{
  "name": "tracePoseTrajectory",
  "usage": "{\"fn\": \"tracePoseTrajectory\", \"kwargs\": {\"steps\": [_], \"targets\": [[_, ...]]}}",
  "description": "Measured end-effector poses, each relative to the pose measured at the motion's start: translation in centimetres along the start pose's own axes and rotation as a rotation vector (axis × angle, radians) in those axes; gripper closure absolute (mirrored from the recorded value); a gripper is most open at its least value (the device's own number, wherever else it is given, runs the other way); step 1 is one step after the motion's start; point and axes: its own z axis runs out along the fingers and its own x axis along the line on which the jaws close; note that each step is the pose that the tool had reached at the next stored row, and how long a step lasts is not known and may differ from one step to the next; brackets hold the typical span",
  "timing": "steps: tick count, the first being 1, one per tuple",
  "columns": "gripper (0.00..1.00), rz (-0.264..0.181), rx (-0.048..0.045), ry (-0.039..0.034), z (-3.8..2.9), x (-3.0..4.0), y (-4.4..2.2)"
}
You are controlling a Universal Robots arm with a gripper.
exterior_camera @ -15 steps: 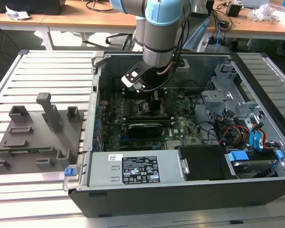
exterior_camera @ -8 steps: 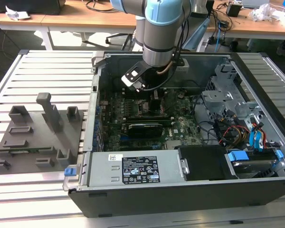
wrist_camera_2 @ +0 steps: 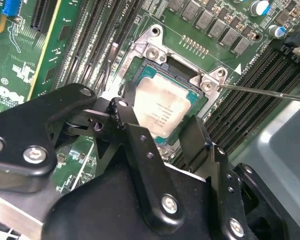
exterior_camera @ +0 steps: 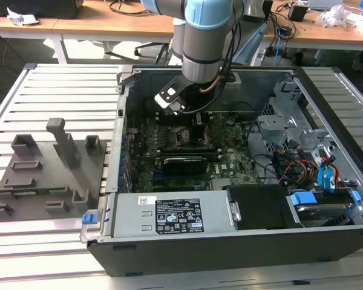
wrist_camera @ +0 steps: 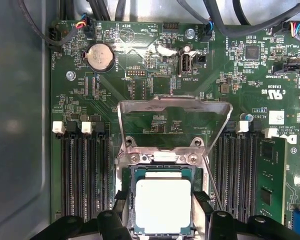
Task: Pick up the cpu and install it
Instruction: 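Place the cpu into insertion slot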
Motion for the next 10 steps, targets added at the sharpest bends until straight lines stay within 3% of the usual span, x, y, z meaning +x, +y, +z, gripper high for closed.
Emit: {"fn": "tracePoseTrajectory", "kwargs": {"steps": [6,10], "targets": [[0.38,0.000,0.0001,-0.0002,-0.87,-0.03,-0.01],[0.53,0.000,0.0000,-0.0002,-0.90,-0.25,-0.02]]}}
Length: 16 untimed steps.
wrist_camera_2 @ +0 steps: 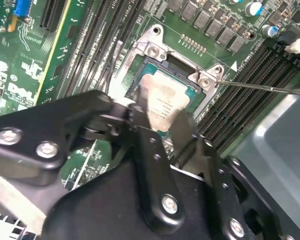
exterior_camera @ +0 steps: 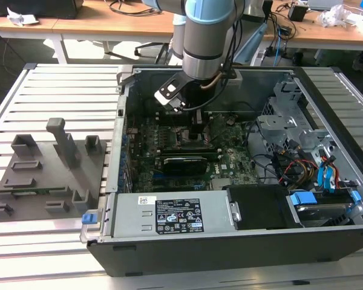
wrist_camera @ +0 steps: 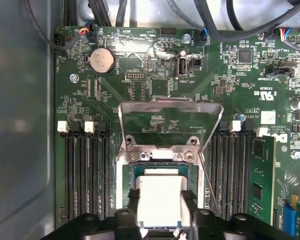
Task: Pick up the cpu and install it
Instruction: 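Place the cpu into insertion slot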
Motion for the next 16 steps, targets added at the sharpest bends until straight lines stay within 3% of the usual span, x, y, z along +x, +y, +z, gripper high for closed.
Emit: {"fn": "tracePoseTrajectory", "kwargs": {"steps": [1,3,6,16], "targets": [[0.65,0.000,0.0000,0.0001,0.01,-0.17,-0.01],[0.71,0.000,0.0001,0.0001,0.02,-0.44,-0.03],[0.89,0.000,0.0001,0.0000,0.03,-0.73,-0.04],[0.89,-0.002,0.0043,-0.0021,0.83,-0.84,-0.01]]}}
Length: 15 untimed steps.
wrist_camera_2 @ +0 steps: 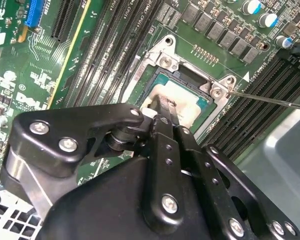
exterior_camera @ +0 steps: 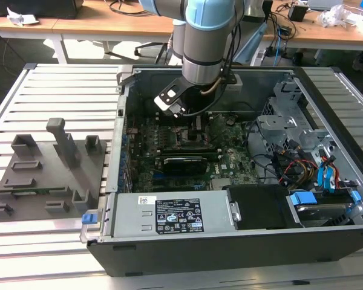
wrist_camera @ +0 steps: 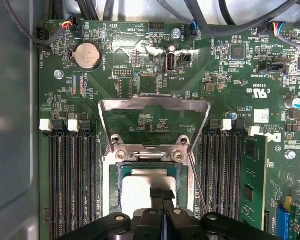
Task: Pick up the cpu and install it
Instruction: 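Place the cpu into insertion slot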
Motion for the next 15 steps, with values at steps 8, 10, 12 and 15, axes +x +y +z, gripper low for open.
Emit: {"fn": "tracePoseTrajectory", "kwargs": {"steps": [8,10,12,15], "targets": [[0.89,0.000,-0.0002,-0.0189,-3.48,0.00,0.62],[0.89,0.000,-0.0001,-0.0236,-5.11,-0.06,0.59],[0.89,0.001,-0.0001,-0.0253,-6.79,-0.12,0.56],[0.89,0.000,-0.0002,-0.0260,-7.80,-0.15,0.55]]}}
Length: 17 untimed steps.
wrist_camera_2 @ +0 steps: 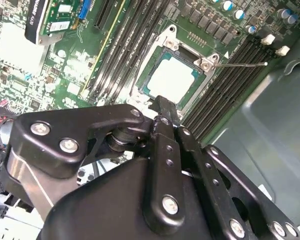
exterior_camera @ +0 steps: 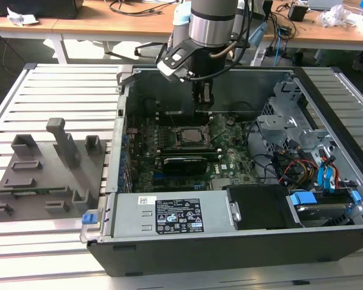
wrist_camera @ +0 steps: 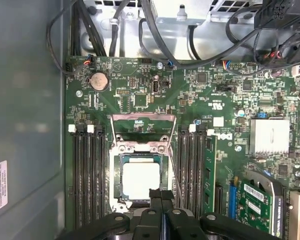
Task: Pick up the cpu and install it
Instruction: 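Place the cpu into insertion slot, then close the cpu cover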
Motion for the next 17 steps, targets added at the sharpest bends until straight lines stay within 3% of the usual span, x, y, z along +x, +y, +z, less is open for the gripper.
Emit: {"fn": "tracePoseTrajectory", "kwargs": {"steps": [10,11,13,17], "targets": [[0.89,0.000,0.0001,-0.0002,-0.06,0.00,0.02],[0.89,0.000,0.0002,-0.0004,-0.07,-0.01,0.22],[0.89,0.000,0.0001,-0.0002,-0.09,0.17,1.54],[0.89,0.000,0.0005,-0.0002,-0.12,0.41,3.23]]}}
